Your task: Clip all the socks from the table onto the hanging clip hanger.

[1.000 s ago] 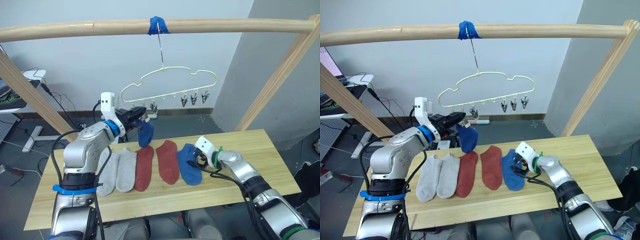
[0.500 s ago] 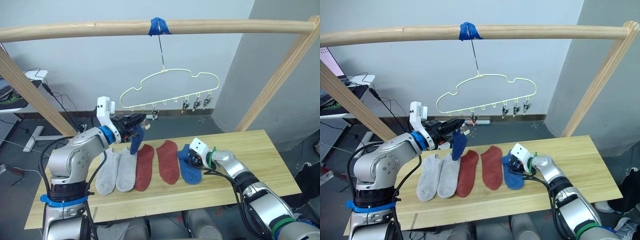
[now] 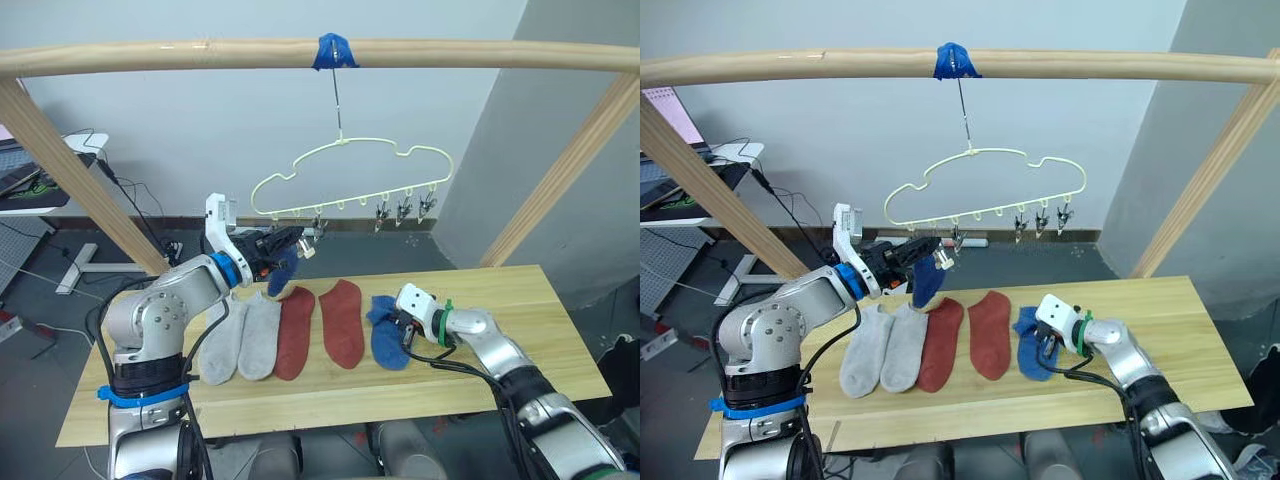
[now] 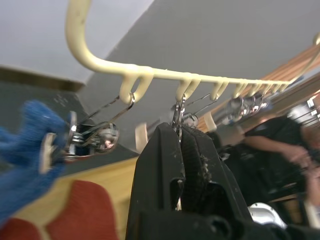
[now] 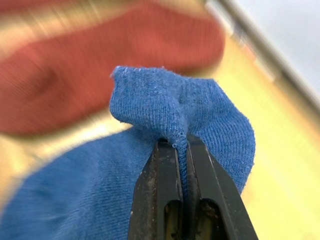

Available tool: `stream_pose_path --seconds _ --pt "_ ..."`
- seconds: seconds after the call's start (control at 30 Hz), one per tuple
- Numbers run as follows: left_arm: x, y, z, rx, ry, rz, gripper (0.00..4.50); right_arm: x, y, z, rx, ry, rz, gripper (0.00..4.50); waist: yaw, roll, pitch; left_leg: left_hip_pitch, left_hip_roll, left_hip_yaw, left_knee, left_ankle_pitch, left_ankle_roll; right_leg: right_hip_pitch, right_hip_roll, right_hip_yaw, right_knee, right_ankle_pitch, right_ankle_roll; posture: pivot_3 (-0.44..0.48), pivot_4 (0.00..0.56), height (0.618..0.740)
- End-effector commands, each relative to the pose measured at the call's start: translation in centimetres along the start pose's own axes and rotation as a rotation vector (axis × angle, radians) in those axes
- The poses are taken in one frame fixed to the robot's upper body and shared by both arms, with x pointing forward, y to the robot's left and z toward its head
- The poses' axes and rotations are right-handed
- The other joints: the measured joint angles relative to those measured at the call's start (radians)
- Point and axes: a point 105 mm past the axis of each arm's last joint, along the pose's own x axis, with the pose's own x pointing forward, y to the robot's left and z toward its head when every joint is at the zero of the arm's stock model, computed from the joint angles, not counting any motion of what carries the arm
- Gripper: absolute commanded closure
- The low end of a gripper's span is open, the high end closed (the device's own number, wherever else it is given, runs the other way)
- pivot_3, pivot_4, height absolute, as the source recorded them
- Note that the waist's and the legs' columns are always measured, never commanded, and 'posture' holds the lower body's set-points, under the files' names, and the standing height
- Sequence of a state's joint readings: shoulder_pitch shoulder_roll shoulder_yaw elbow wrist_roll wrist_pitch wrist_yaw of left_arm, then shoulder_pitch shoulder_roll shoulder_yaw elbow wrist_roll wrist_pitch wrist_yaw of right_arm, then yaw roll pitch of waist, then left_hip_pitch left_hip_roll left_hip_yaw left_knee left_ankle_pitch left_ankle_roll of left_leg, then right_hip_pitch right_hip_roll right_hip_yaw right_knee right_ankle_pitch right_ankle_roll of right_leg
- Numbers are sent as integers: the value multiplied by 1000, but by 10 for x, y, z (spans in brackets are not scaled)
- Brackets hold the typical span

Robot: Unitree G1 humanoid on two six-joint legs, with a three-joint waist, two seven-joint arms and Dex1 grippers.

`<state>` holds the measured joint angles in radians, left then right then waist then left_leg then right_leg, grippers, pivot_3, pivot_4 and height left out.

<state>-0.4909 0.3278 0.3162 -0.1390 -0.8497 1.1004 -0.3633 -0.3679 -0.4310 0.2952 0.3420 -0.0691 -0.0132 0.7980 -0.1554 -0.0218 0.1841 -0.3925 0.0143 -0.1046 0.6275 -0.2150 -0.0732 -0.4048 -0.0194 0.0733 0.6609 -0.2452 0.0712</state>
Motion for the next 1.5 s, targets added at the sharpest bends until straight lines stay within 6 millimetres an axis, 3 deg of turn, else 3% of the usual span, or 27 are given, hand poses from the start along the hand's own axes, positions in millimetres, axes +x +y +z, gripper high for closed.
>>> stream_pose_path --seconds 0.03,0.13,0.23,0.4,0.93,1.3,1.5 --pt "-2 6 -6 -134 32 11 4500 -14 0 56 -119 -160 -6 4462 -1 0 0 0 0 0 0 0 0 0 0 0 1 0 0 -132 172 740" --pt "1 8 -2 -195 14 17 4500 -22 10 87 -181 -244 -2 4462 1 0 0 1 0 -1 0 0 0 0 1 -1 1 0 0 -136 174 740" --pt "2 8 0 -212 8 25 4500 -24 14 95 -187 -261 1 4462 1 -1 0 1 0 -1 0 0 0 0 1 -1 1 0 0 -143 175 740" --pt "9 0 1 -232 7 -14 4500 -14 19 133 -235 -374 -15 4462 -1 -1 1 0 0 0 0 0 0 0 0 0 -1 0 0 -159 175 740" --pt "10 -8 1 -238 0 -41 4500 1 21 151 -197 -428 5 4462 10 -1 1 -2 0 -1 -1 0 0 -1 0 -1 -2 0 0 -145 178 740" --pt "7 -6 10 -254 -48 -40 4500 1 22 143 -103 -418 23 4462 12 -1 2 -2 0 -1 -1 0 0 -1 0 -1 -3 0 -1 -133 179 740" --pt "7 -9 9 -281 -44 -66 4500 -2 20 153 -64 -471 8 4462 13 -2 3 -3 0 -1 -1 0 0 -1 0 -1 -3 0 -1 -137 179 740"
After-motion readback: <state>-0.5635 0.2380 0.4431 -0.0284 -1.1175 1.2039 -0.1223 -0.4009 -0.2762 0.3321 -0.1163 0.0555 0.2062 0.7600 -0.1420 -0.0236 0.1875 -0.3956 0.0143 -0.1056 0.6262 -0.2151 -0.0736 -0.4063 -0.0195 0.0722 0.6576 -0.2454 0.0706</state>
